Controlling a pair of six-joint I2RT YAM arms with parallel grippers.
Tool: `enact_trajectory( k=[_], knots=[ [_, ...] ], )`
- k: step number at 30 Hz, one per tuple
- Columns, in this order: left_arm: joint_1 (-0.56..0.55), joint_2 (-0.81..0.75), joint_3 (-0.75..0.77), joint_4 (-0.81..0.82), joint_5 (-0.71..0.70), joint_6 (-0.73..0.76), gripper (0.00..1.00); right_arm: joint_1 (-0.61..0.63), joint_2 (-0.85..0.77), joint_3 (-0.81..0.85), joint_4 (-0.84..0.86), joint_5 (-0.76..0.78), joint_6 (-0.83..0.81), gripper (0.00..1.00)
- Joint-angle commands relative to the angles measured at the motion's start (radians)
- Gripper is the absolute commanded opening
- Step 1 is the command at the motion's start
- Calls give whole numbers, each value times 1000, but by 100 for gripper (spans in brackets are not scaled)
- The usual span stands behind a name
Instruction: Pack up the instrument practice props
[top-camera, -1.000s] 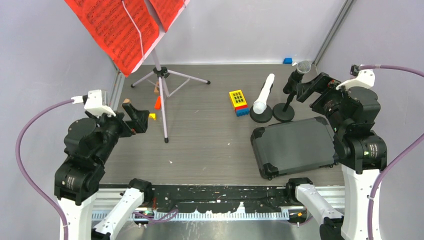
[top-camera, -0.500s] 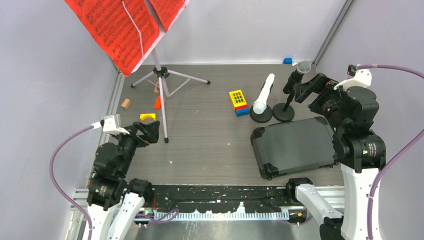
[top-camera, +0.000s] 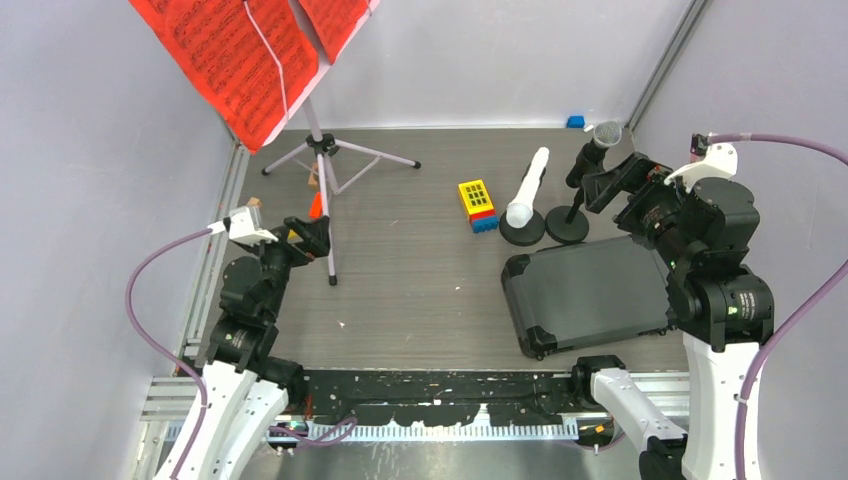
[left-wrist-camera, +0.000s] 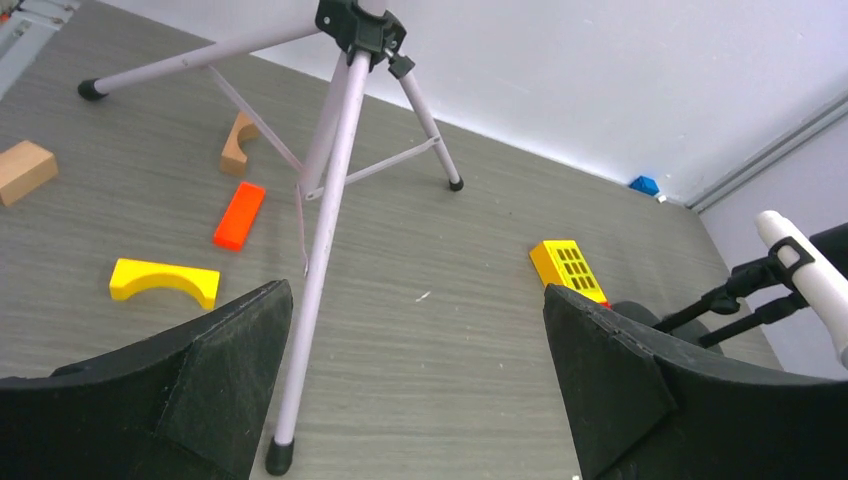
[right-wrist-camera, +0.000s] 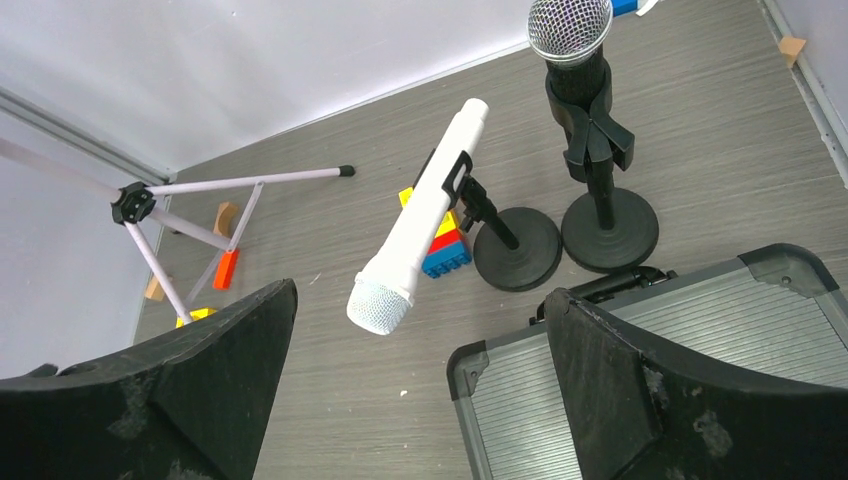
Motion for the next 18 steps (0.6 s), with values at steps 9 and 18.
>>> enact_trajectory(
  k=[9, 18],
  knots=[
    [105, 235, -57, 467, 129, 1, 100, -3, -34, -12, -2, -63, 5, 100],
    [213, 378, -51, 631, 192, -42, 100, -3, -39, -10, -2, -86, -2, 100]
  ],
)
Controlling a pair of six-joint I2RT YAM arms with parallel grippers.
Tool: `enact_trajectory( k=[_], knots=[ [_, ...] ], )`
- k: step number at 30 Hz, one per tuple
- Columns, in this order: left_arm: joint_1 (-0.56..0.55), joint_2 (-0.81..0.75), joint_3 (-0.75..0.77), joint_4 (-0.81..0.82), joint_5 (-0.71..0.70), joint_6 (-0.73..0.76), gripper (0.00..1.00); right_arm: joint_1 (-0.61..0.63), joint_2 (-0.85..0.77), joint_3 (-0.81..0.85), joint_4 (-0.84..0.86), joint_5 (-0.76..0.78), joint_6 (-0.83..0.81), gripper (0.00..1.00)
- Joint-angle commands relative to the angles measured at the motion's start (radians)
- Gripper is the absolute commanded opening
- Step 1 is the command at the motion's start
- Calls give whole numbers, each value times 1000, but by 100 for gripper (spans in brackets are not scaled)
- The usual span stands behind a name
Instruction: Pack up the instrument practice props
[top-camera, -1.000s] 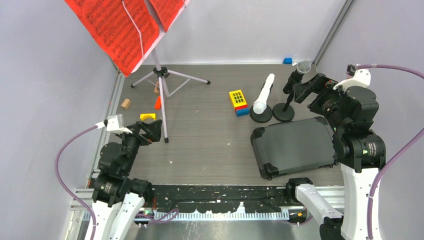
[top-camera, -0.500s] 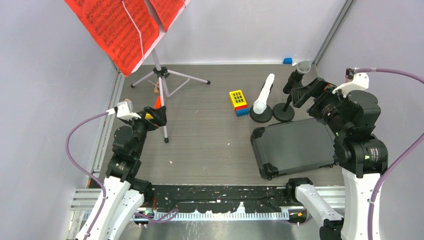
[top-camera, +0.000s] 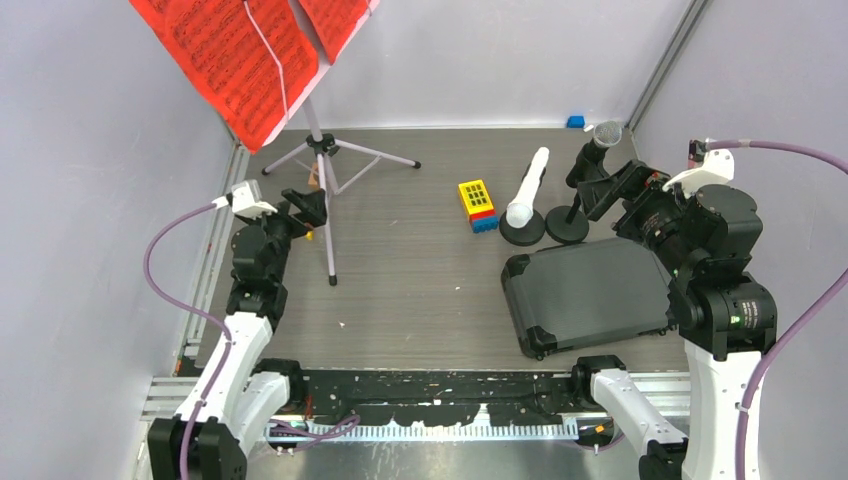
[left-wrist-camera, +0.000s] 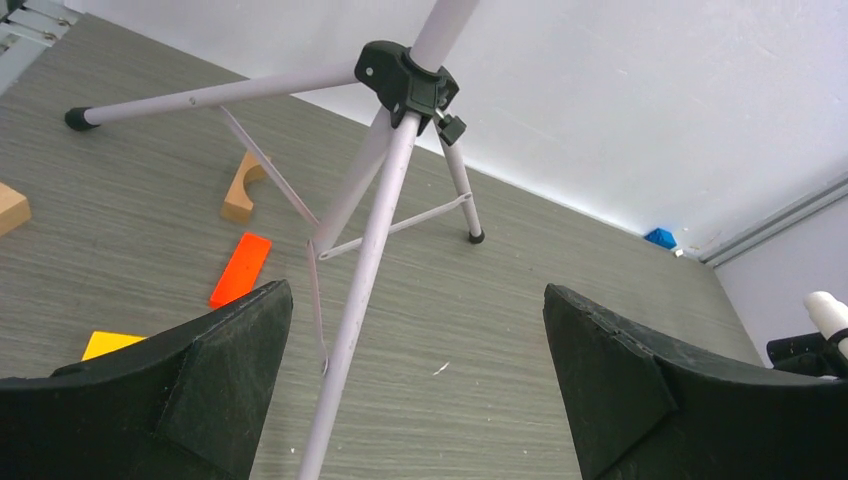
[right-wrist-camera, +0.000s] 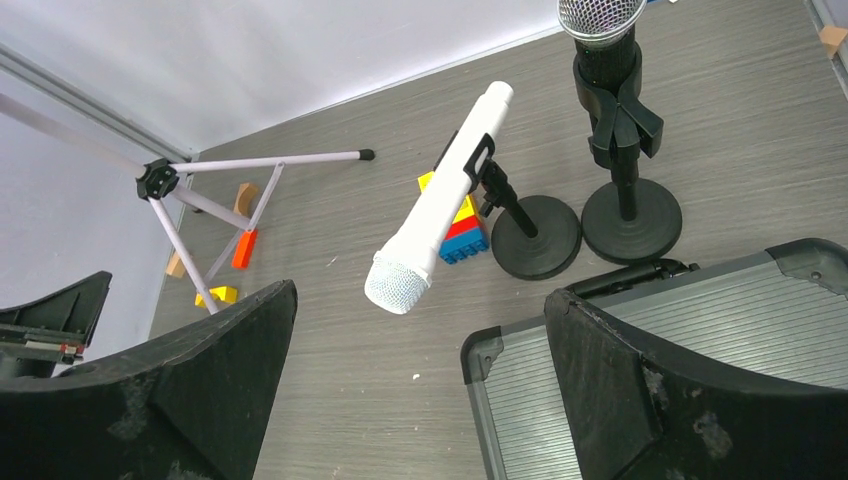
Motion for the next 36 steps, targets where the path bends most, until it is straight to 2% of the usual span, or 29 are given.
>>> enact_trajectory(
  k=[1, 11, 23, 28, 36],
  knots=[
    [36, 49, 28, 177, 61, -4, 100, -3, -9, -5, 19, -31, -5, 100],
    [103, 256, 93, 373, 179, 4, 100, -1, -22, -10, 12, -60, -3, 100],
    [103, 421, 291, 357, 289, 147, 99, -2, -20, -13, 9, -55, -11, 100],
    [104, 511, 359, 371, 368, 247, 93, -1, -20, -15, 9, -57, -12, 100],
    [104, 619, 442, 386, 395, 288, 90, -1, -16, -11, 9, -68, -10, 100]
  ],
)
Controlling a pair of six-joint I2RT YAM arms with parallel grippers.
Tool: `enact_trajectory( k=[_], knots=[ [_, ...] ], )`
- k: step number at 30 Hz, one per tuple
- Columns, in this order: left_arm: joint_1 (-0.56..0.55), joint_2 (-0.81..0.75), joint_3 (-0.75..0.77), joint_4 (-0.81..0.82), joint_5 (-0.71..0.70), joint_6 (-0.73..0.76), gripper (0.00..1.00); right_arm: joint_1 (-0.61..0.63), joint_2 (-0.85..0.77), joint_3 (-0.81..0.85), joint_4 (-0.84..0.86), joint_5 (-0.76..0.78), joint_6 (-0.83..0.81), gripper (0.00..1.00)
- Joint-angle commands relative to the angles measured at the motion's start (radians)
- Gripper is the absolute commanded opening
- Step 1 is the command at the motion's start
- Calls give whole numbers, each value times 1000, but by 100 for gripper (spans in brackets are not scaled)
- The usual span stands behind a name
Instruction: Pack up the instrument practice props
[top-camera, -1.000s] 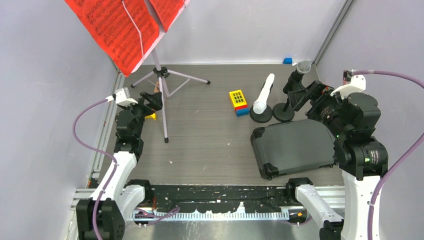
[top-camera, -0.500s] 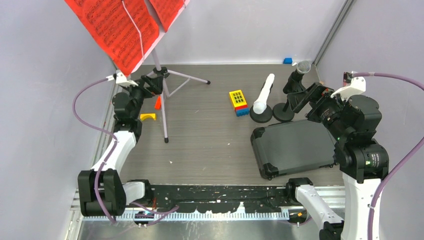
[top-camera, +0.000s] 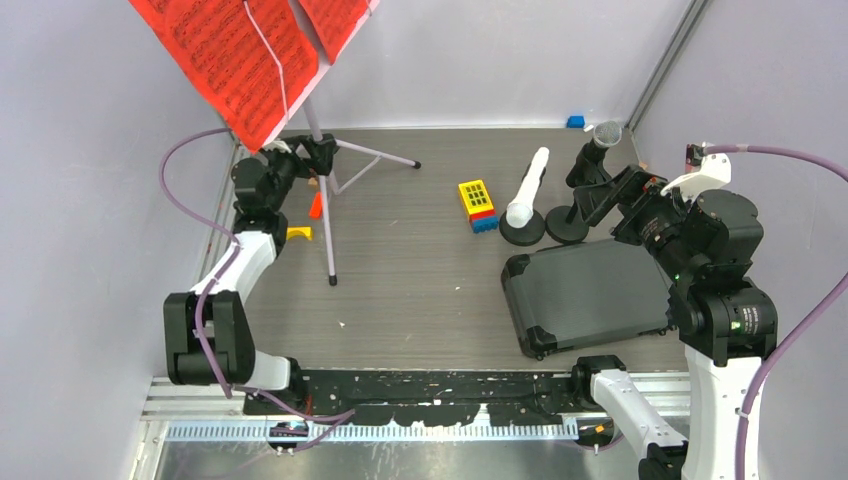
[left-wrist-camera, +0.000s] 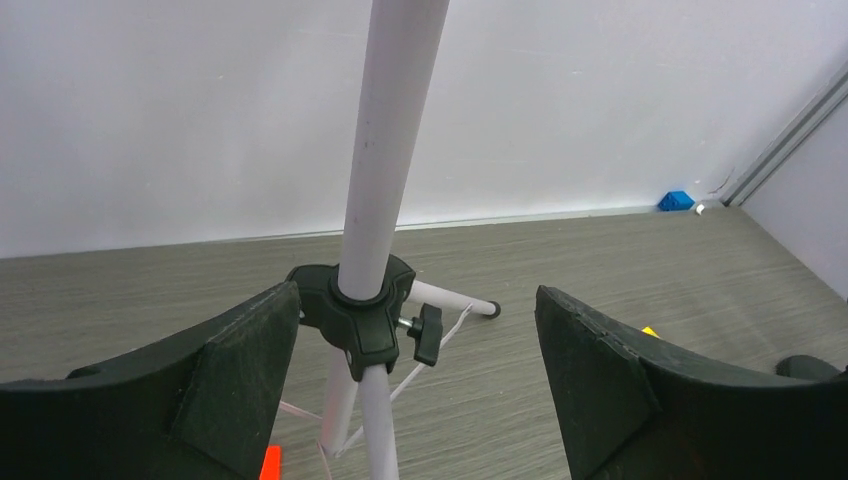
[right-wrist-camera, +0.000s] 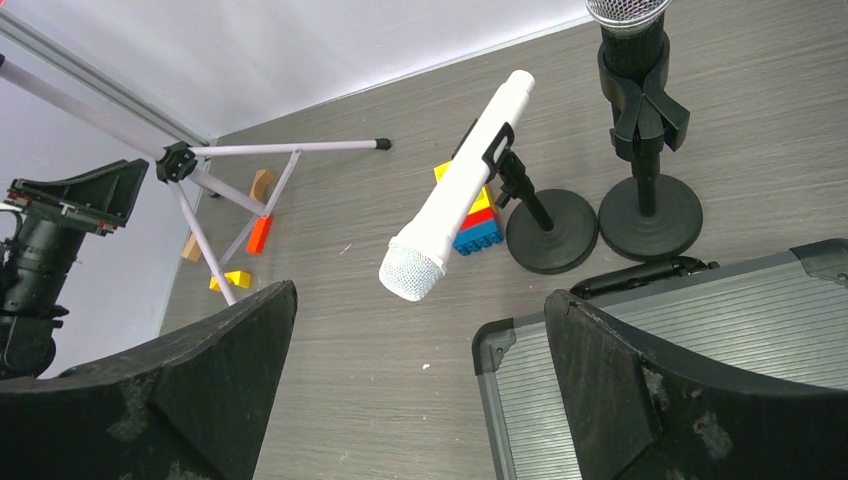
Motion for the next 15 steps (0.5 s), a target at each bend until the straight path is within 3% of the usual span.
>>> enact_trajectory(
  k=[1, 15],
  knots=[
    [7, 47, 79, 68, 55, 59, 87, 0, 5, 2, 9, -23, -9, 100],
    [29, 205, 192, 102, 151, 45, 74, 0, 24, -4, 13, -35, -5, 100]
  ],
)
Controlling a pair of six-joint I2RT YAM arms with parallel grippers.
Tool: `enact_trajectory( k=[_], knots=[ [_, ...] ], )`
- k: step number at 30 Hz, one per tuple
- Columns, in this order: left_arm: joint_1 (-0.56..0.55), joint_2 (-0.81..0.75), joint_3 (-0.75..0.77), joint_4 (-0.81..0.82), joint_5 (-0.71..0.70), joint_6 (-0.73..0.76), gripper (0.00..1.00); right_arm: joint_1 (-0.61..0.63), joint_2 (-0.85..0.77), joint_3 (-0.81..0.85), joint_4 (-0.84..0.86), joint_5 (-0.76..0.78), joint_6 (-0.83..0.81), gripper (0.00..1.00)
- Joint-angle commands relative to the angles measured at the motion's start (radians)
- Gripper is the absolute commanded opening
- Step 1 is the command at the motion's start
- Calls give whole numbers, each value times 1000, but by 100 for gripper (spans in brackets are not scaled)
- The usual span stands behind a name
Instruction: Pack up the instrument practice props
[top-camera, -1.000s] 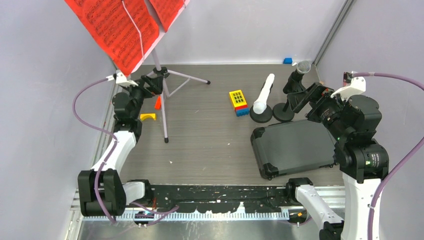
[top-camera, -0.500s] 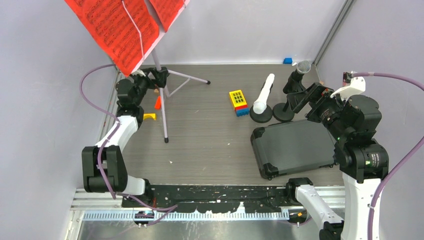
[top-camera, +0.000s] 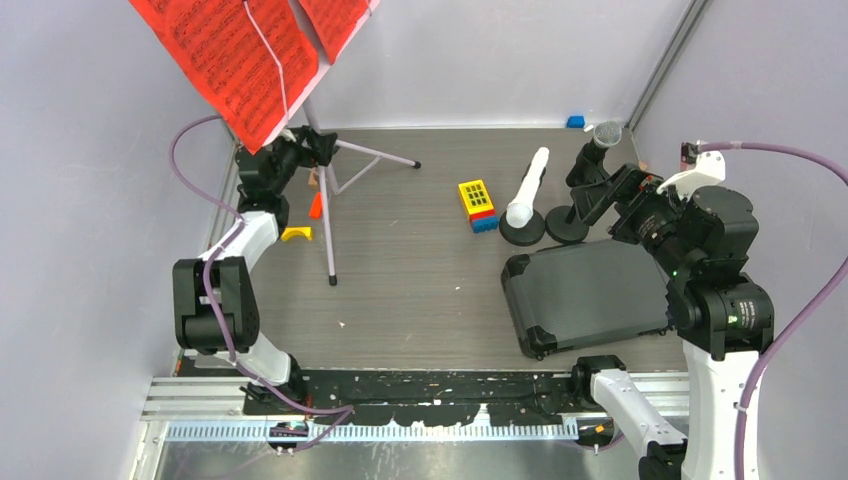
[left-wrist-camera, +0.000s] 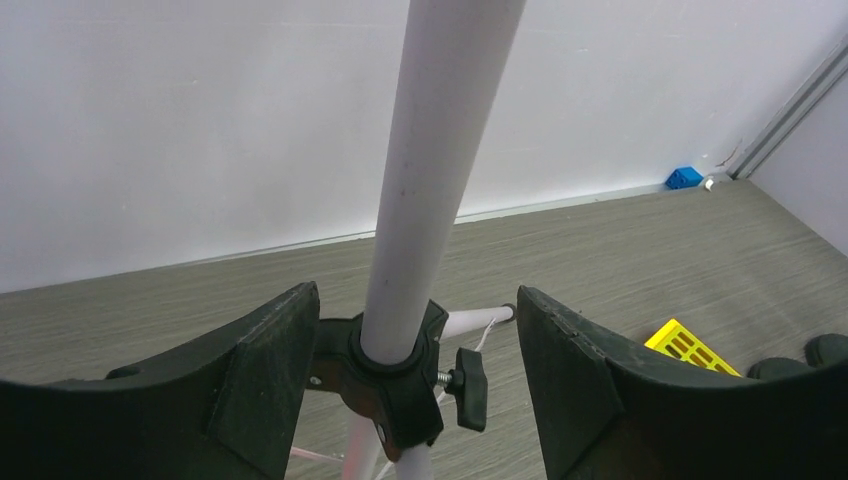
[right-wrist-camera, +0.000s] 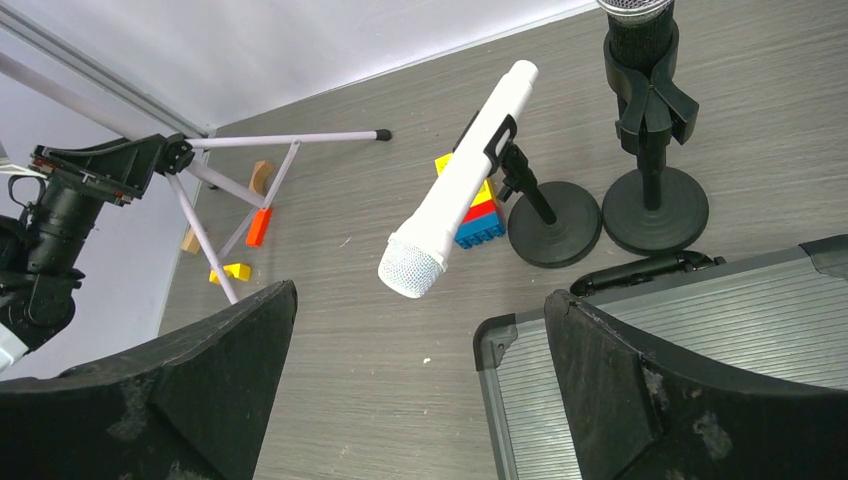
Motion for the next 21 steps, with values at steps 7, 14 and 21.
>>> enact_trajectory(
  k=[7, 14, 21],
  knots=[
    [10, 47, 107, 68, 76, -21, 70, 0, 15, -4, 9, -22, -4, 100],
    [10, 73, 156, 23, 102, 5, 59, 0, 13, -4, 8, -24, -2, 100],
    [10, 97, 173, -44, 108, 61, 53, 0, 13, -10, 7, -29, 1, 100]
  ],
)
